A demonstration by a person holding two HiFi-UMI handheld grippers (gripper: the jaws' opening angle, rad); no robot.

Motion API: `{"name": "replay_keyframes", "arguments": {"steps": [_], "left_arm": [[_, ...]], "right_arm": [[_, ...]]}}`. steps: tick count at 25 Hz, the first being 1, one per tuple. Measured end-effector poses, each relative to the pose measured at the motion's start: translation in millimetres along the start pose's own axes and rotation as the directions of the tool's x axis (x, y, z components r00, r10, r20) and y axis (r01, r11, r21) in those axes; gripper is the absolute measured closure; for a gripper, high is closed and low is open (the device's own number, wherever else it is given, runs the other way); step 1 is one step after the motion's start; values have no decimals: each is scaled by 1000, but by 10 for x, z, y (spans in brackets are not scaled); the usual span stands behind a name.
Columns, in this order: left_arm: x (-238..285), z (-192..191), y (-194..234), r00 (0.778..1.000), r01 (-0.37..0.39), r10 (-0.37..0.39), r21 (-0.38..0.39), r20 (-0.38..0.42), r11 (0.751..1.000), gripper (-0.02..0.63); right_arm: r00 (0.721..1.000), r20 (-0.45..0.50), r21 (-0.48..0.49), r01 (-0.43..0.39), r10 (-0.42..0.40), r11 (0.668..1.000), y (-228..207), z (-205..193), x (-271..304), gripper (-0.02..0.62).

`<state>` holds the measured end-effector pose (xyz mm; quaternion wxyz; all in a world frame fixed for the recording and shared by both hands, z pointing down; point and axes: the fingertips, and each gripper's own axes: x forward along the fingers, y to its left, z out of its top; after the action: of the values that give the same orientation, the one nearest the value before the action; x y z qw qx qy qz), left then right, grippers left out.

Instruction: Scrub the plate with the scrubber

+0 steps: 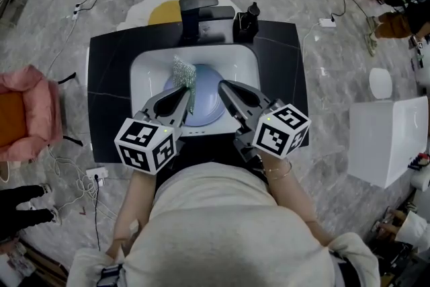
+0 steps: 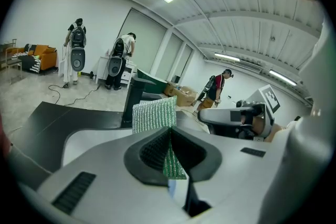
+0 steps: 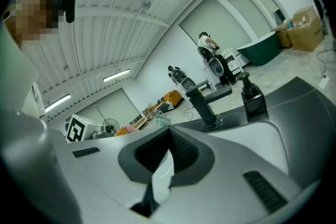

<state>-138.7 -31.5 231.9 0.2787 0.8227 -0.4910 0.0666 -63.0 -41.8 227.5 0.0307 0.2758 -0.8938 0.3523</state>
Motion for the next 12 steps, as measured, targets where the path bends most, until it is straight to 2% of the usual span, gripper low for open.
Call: {"name": "replay_keyframes", "arguments": {"steps": [12], "left_arm": [[-26,-85,-28,1000,5,-5,11,-26,1000,572]], "right_arm": [[999,-34,6,40,-40,999,-89,-102,2,591]]}}
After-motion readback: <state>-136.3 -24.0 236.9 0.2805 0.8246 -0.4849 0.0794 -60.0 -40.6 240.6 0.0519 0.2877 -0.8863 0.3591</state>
